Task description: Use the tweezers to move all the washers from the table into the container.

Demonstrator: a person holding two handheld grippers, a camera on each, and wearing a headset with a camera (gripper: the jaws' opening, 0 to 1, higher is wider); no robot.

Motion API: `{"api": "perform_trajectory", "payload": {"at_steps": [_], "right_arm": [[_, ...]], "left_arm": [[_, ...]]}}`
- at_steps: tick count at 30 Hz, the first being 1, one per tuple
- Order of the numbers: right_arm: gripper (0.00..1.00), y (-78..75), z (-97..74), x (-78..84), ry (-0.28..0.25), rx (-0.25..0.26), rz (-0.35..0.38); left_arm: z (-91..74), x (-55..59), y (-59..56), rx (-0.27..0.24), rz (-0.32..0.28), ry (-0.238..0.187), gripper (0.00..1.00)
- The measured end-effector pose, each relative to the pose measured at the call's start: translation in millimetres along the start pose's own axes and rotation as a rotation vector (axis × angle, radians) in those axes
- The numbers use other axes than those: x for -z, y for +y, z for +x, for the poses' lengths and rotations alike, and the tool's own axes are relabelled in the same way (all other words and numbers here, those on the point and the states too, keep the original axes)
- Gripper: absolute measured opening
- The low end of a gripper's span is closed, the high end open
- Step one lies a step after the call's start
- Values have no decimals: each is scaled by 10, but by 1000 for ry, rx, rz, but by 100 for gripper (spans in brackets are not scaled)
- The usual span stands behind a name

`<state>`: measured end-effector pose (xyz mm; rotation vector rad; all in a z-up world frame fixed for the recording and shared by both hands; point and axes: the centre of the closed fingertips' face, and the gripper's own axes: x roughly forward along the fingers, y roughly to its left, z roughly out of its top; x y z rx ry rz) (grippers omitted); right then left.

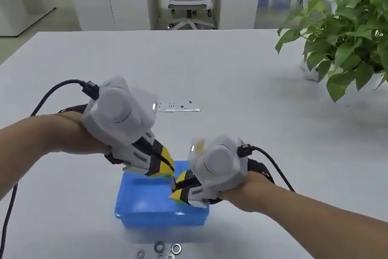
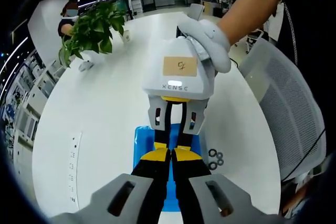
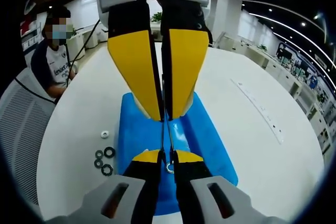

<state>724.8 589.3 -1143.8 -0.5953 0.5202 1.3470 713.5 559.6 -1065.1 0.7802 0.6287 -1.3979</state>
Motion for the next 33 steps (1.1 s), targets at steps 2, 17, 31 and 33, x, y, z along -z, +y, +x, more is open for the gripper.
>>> {"api": "perform_trajectory", "payload": {"at_steps": [2, 17, 31, 33], "right_arm": [[10, 4, -10, -7, -1, 1, 0], [10, 44, -172, -155, -26, 24, -31], [10, 224, -394, -394, -58, 46, -71], [10, 263, -423, -428, -62, 45, -74]], "left_arm": [[-7, -8, -4, -1, 3, 1, 6], [-176, -143, -71, -19, -4, -14, 5], [-439, -324, -261, -32, 8, -17, 5], [-472, -349, -297, -30, 8, -20, 5]]}}
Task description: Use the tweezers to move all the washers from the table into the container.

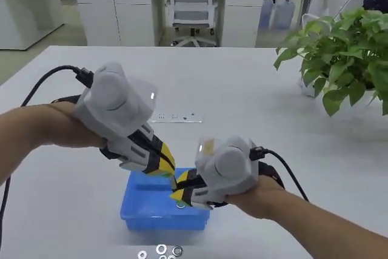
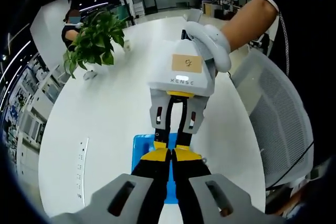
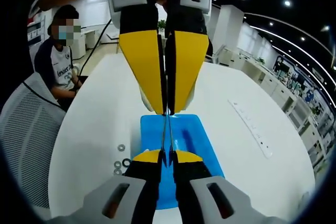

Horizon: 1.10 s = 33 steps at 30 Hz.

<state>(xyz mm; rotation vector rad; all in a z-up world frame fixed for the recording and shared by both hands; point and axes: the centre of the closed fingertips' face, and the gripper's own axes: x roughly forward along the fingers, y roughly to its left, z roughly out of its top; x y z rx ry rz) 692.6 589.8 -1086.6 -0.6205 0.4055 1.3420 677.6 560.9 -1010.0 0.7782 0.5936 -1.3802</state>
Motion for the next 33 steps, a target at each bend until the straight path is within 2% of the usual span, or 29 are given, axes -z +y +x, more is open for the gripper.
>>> {"api": "perform_trajectory", "payload": {"at_steps": [12, 20, 27, 33], "right_arm": [[9, 203, -99, -151, -12, 20, -7], [9, 391, -62, -128, -6, 3, -13], [10, 554, -3, -60, -5, -12, 6], [11, 630, 33, 8, -7, -13, 18]], "left_arm": [[-152, -76, -205, 1, 4, 0, 5], [-123, -28, -407, 13, 1, 4, 5], [-57, 40, -538, 18, -4, 8, 5], [5, 101, -633, 16, 3, 9, 5]]}}
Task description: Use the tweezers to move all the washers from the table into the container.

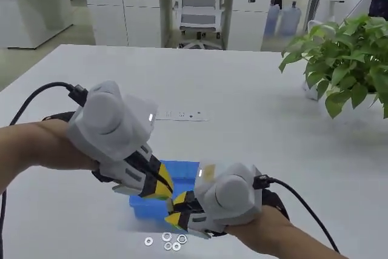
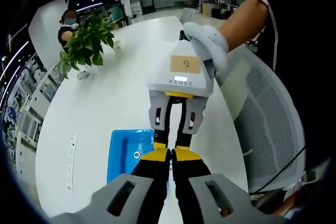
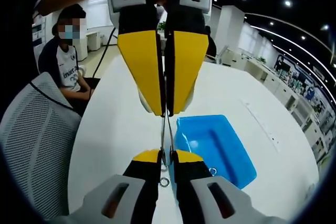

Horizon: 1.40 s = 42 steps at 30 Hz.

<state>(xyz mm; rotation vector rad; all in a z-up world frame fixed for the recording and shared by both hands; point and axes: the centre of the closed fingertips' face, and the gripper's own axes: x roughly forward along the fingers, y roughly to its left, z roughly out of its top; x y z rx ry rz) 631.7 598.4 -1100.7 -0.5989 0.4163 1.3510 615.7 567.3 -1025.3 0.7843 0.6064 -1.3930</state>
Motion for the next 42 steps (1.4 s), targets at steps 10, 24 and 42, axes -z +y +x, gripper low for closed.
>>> {"api": "perform_trajectory", "payload": {"at_steps": [10, 24, 42], "right_arm": [[12, 120, 84, 113, 9, -7, -2], [12, 206, 169, 265, 32, -30, 10], [12, 278, 249, 418, 49, -37, -1]], "left_arm": [[101, 103, -67, 0, -12, 0, 6], [249, 223, -133, 1, -38, 4, 6], [365, 306, -204, 19, -36, 19, 6]]}}
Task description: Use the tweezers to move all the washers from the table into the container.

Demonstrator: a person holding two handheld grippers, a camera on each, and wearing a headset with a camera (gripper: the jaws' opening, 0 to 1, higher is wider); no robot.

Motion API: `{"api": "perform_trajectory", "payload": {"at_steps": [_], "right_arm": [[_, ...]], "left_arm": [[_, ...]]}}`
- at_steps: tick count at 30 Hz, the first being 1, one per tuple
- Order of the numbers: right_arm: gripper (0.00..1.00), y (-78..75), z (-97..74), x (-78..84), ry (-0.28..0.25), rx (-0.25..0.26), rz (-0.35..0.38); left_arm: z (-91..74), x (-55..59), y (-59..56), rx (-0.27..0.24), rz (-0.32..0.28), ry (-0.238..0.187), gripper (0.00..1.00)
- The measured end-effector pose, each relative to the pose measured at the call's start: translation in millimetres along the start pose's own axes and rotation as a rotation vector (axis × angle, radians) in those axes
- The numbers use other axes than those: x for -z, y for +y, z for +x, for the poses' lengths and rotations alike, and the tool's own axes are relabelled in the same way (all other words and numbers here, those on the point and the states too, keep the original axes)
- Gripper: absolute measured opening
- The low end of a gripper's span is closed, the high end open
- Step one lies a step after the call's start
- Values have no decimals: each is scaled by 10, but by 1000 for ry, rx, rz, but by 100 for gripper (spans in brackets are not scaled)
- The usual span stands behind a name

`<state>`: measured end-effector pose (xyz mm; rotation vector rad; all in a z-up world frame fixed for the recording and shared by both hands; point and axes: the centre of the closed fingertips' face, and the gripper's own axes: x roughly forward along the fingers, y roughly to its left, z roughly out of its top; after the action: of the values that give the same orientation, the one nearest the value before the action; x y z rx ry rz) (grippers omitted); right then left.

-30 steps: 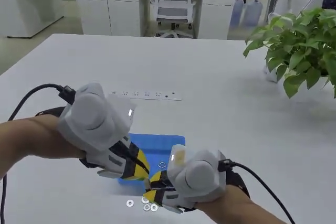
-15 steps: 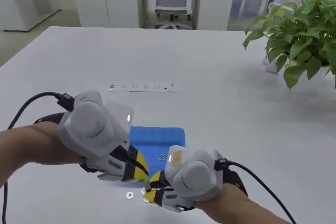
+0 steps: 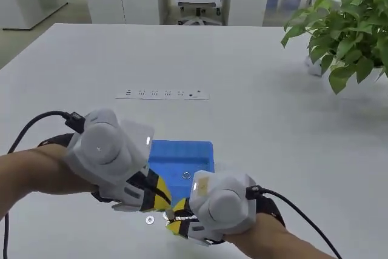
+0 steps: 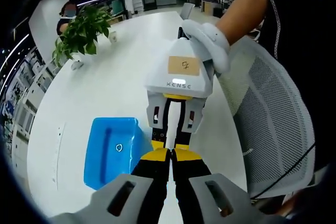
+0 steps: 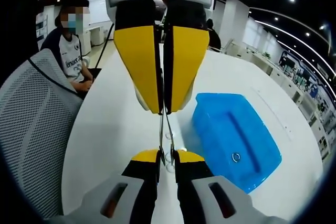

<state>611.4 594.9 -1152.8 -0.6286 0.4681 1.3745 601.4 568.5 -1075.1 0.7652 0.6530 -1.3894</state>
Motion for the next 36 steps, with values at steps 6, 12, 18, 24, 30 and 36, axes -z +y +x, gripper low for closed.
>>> {"api": "perform_trajectory", "payload": {"at_steps": [6, 12, 18, 24, 30, 36], "right_arm": [[12, -7, 23, 44, 5, 0, 9], [12, -12, 52, 82, 10, -9, 16], [12, -14, 56, 84, 13, -13, 21], [11, -10, 58, 96, 10, -16, 42], [10, -7, 53, 96, 13, -19, 46], [10, 16, 5, 80, 16, -22, 37]], "left_arm": [[42, 14, -2, 3, 0, 2, 6], [76, 26, 14, 5, -4, 0, 6], [75, 26, 42, 4, -12, -5, 6], [84, 20, 51, 13, -22, -4, 6], [87, 15, 43, 18, -17, 0, 6], [59, -18, 32, 19, -13, 2, 5]]}}
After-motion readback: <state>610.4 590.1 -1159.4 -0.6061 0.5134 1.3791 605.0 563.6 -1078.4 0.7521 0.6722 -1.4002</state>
